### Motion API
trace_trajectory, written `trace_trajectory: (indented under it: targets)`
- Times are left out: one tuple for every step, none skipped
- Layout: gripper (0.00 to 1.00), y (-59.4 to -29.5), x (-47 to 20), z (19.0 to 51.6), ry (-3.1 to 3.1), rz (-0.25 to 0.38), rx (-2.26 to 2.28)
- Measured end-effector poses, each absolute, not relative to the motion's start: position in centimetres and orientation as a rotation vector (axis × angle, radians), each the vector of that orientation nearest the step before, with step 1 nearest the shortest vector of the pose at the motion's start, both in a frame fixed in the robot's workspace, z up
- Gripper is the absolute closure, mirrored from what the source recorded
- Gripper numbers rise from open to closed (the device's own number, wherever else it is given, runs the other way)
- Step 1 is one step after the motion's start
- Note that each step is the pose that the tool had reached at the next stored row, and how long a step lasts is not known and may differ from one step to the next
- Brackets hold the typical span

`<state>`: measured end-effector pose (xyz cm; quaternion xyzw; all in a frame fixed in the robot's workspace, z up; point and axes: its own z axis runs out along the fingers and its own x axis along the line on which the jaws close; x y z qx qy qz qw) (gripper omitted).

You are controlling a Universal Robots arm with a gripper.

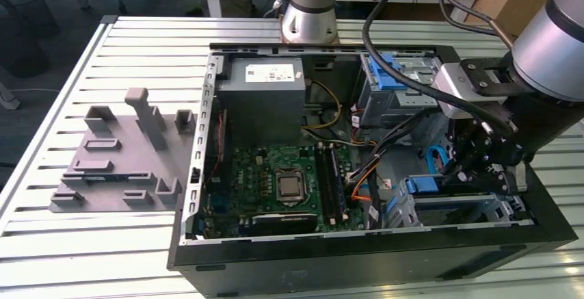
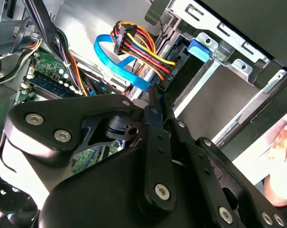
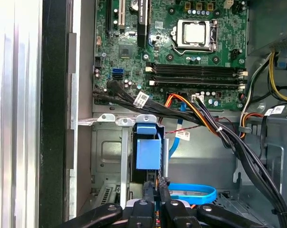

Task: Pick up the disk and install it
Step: 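Insert the second disk wire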

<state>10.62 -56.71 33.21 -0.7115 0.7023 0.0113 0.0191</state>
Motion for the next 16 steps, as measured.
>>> trace_trajectory:
  targets:
    - [0.84, -56.7, 10.6, 33.2, 2.18, 0.035, -2.208]
    - [0.84, -56.7, 10.6, 33.1, 2.18, 0.035, -2.208]
    - [0.84, -56.7, 10.6, 33.1, 2.18, 0.035, -2.208]
    - [0.84, -56.7, 10.6, 33.1, 2.18, 0.035, -2.208]
    - [0.84, -56.7, 10.6, 33.1, 2.18, 0.035, -2.208]
    - [0.83, -56.7, 10.6, 33.1, 2.18, 0.035, -2.208]
    - [0.83, -56.7, 10.6, 33.1, 2.18, 0.035, -2.208]
    - [0.76, -56.7, 10.6, 33.1, 2.18, 0.035, -2.208]
    - [0.76, -56.7, 10.6, 33.1, 2.18, 0.035, -2.208]
    - [0.76, -56.7, 10.6, 33.2, 2.18, 0.035, -2.208]
    - [0.76, -56.7, 10.6, 33.3, 2.18, 0.035, -2.208]
    - [0.76, -56.7, 10.6, 33.4, 2.18, 0.035, -2.208]
    - [0.76, -56.7, 10.6, 33.6, 2.18, 0.035, -2.208]
    - [0.76, -56.7, 10.6, 33.8, 2.18, 0.036, -2.208]
    - [0.76, -56.7, 10.6, 34.0, 2.18, 0.036, -2.208]
    - [0.76, -56.7, 10.6, 34.2, 2.18, 0.036, -2.209]
